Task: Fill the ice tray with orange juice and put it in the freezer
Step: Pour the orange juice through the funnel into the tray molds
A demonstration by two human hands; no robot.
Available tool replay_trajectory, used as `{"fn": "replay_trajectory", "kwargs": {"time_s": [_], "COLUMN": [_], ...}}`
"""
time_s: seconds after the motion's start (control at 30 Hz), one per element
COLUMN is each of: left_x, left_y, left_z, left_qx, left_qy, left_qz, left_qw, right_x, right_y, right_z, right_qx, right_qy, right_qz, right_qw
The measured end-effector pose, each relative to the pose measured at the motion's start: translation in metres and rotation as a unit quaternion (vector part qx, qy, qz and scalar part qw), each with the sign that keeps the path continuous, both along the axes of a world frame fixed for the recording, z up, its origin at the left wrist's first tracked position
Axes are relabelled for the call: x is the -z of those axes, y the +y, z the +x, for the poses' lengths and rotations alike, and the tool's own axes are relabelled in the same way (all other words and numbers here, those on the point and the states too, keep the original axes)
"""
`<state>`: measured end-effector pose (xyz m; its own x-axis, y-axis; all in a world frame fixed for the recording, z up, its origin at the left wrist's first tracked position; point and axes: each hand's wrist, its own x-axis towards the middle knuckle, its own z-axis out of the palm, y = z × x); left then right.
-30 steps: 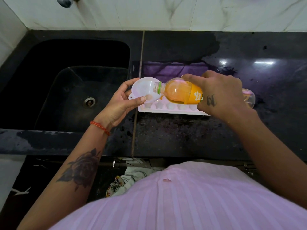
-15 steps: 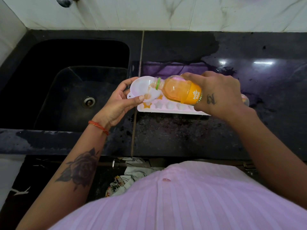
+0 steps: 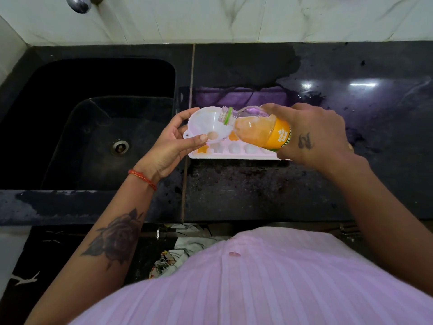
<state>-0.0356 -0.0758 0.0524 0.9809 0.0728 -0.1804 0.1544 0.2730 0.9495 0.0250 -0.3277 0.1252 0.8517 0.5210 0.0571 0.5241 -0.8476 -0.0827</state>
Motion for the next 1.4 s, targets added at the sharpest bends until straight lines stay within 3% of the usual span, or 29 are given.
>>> {"fn": "replay_trajectory", "kwargs": {"time_s": [0.73,1.4], "left_x": [0.002,0.004], "left_y": [-0.012,-0.016], "left_z": [0.007,0.019], "left_qx": [0.012,0.048], "left_qy": [0.017,0.002], "left_qz": [0.003,0.013], "left_qw": [1.0,0.999], "right_x": [-0.002,0.0], "right_y": [-0.009,-0.021], "right_z": [0.001,0.002], "right_qx": [0.014,0.038], "right_qy": [-0.059,-0.002], "right_qz": [-0.057,-0.014], "right_qw": [0.997,0.999]}}
